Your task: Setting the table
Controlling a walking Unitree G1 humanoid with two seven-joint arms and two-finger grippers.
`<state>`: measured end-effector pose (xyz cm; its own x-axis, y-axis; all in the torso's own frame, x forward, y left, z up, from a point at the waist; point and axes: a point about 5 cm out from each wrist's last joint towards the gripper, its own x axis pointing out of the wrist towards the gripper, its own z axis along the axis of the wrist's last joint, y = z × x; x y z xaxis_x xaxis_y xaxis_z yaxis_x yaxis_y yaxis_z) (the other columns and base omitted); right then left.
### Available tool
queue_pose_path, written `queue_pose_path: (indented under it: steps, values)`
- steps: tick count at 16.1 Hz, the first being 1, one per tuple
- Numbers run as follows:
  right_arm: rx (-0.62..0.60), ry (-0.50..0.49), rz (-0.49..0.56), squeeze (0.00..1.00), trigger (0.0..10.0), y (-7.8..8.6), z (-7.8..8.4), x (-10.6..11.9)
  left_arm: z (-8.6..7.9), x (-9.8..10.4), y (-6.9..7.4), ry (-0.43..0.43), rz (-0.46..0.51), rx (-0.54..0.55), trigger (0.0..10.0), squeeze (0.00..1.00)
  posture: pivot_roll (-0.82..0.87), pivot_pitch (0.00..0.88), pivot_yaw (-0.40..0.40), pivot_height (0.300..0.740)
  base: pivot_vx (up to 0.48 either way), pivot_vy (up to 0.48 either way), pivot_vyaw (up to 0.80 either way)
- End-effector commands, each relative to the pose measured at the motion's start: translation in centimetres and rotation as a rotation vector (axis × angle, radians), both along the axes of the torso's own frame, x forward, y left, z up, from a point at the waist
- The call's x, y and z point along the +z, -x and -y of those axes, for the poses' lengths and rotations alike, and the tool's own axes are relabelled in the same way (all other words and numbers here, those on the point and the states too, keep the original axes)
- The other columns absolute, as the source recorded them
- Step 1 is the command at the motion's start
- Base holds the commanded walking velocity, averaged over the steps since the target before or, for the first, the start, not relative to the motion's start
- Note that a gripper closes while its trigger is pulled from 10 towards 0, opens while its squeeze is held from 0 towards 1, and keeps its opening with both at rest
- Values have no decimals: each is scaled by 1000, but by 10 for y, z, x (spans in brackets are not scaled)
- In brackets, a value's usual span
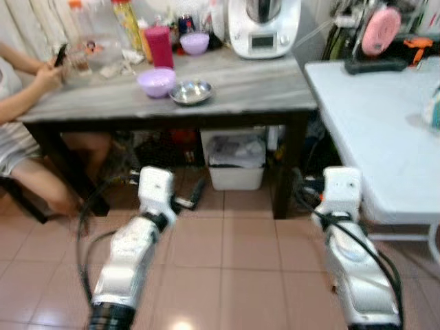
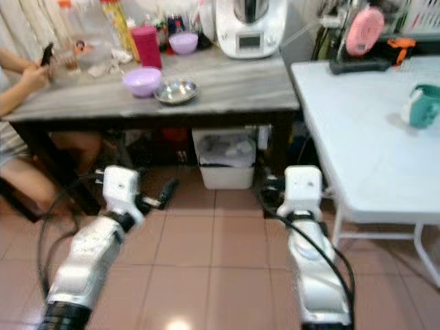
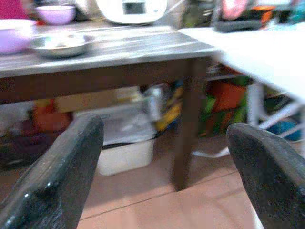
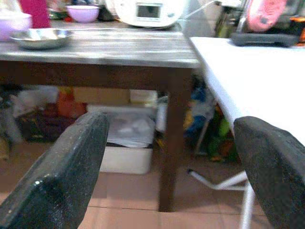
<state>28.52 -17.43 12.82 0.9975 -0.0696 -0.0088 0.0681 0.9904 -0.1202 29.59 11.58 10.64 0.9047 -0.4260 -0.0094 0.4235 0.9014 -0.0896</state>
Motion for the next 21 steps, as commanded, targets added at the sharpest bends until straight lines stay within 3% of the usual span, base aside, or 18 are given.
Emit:
queue_pose_path:
  steps: [1,4,21]
  values:
    - [13,-14,19,0,10000,-1,-5,4,-9,8,-2,-19,34,35,10000,0,-274,0,93,740,0,-480,0]
    - [6,-12,28,0,10000,-1,-5,5,-13,9,-5,-29,40,78,10000,0,-273,0,94,740,0,-480,0]
    - [-1,-36,31,0,10000,-5,-12,4,-10,10,-3,-19,42,57,10000,0,-264,0,104,740,0,-476,0]
